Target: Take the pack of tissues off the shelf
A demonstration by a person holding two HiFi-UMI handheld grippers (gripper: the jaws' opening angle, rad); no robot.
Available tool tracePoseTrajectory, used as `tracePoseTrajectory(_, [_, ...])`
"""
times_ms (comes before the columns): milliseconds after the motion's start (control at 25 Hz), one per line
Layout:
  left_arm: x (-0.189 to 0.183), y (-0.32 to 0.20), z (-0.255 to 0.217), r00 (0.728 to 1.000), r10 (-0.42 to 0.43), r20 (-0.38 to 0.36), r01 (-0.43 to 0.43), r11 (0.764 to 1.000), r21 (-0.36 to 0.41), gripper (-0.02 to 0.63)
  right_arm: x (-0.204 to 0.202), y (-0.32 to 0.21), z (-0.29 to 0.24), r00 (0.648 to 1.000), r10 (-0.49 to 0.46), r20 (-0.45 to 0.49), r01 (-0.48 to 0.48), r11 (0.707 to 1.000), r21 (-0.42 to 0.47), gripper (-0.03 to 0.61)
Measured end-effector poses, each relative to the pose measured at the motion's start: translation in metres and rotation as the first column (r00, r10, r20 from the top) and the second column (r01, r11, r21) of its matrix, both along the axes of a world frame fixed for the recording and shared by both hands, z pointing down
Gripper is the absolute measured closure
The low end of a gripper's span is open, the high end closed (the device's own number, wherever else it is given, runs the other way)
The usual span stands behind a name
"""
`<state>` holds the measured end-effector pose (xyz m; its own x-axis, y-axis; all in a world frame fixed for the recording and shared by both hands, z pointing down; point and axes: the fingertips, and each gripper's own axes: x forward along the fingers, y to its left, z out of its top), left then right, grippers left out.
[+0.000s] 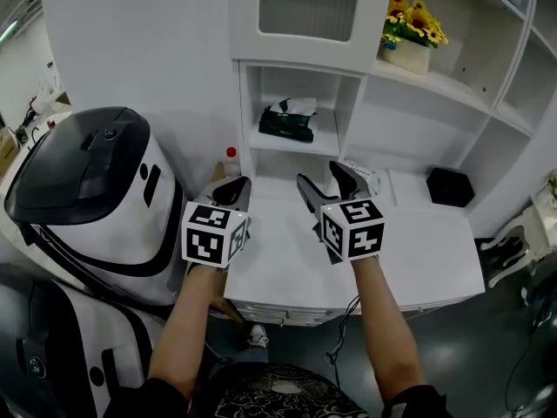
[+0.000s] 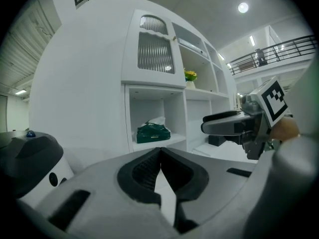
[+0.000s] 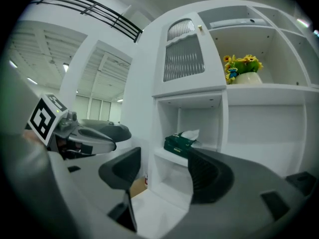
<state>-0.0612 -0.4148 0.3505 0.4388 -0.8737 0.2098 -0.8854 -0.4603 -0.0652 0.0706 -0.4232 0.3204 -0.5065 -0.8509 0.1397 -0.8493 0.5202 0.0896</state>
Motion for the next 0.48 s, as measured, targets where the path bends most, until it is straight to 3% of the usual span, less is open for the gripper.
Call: tracePoseTrajectory(480, [-0.019, -0.099, 0.002, 0.998, 0.064, -0.011, -0.064, 0.998, -0.02, 0.604, -0.027, -0.105, 0.002, 0.994, 0.034, -0.101, -0.037, 0.999, -0.026, 0.298])
